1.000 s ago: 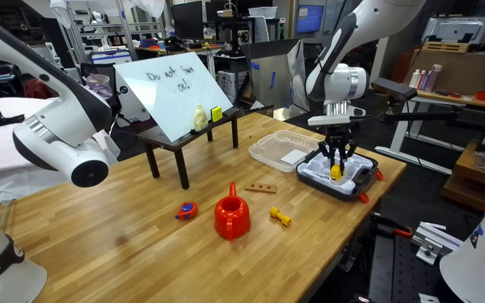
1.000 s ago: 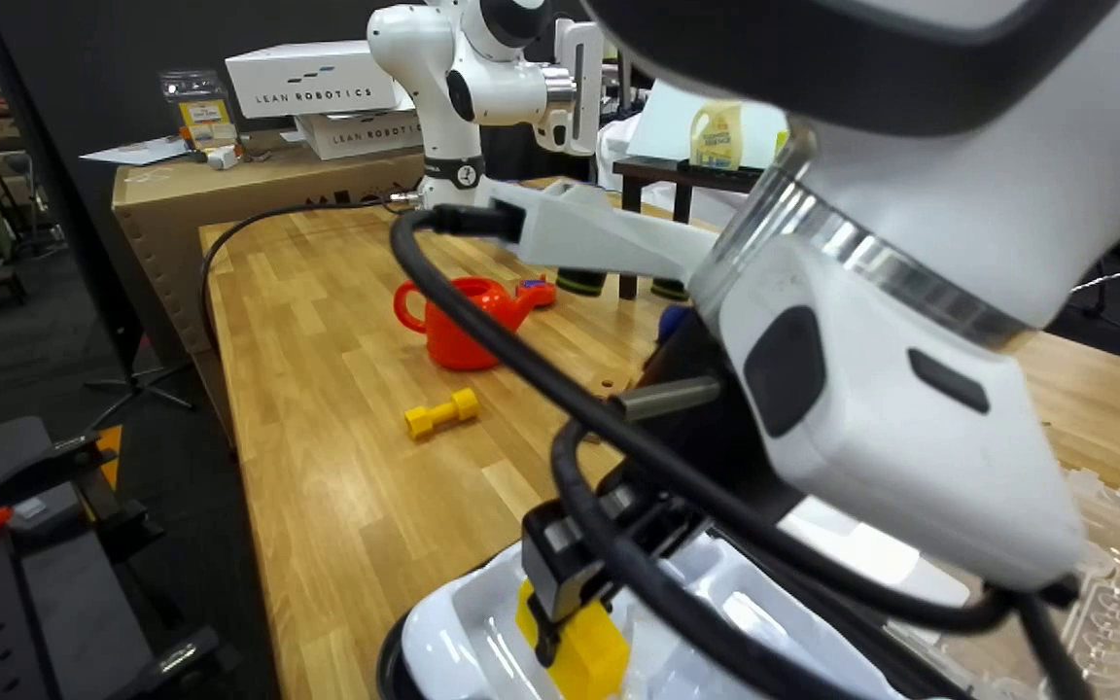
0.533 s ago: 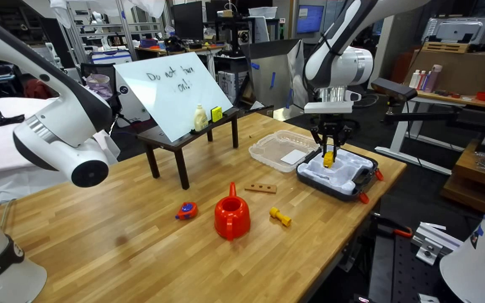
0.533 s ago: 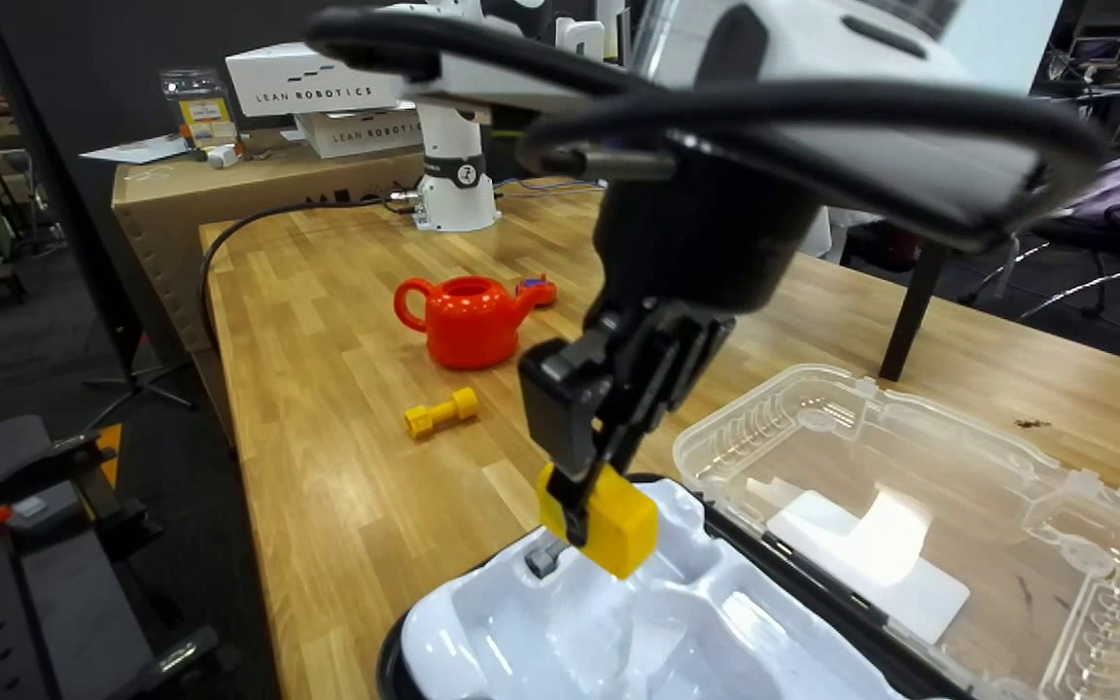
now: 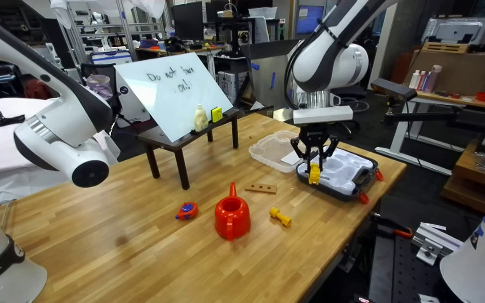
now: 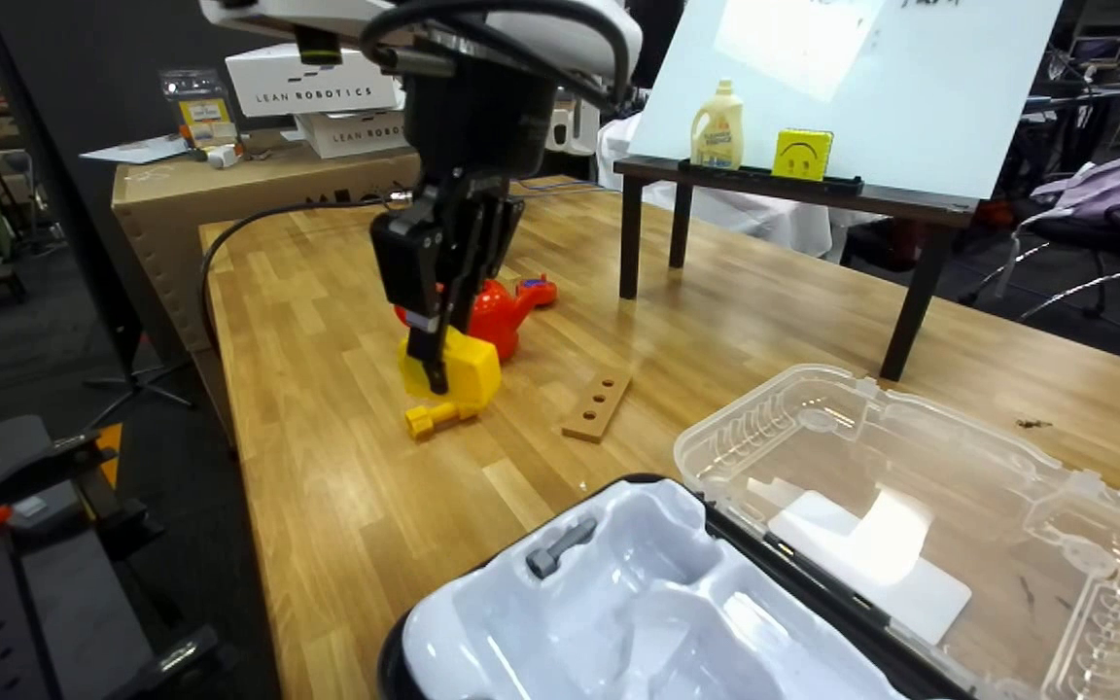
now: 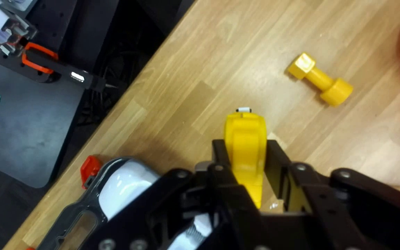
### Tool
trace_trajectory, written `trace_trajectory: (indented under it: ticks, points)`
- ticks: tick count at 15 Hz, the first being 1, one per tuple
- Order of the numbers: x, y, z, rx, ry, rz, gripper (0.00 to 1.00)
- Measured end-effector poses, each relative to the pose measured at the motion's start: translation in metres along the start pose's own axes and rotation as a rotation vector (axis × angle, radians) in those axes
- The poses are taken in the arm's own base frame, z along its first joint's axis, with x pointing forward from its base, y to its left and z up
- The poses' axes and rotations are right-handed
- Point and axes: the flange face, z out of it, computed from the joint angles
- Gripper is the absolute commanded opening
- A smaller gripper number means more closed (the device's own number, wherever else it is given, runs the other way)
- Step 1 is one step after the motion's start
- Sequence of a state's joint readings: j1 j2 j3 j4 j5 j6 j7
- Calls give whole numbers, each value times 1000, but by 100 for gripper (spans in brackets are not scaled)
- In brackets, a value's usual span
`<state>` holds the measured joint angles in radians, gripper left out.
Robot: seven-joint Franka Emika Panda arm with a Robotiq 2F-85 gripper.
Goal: Take the measuring tape from the case and put it on the table
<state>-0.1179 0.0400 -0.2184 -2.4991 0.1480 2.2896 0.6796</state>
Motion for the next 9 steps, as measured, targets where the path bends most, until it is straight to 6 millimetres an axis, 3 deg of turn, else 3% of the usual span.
trace_trajectory:
  ticks: [3,9]
  points:
    - [-22,-8,21,-42,-24,-137,8]
    - [-15,-8,71,-113,-73,-268,8]
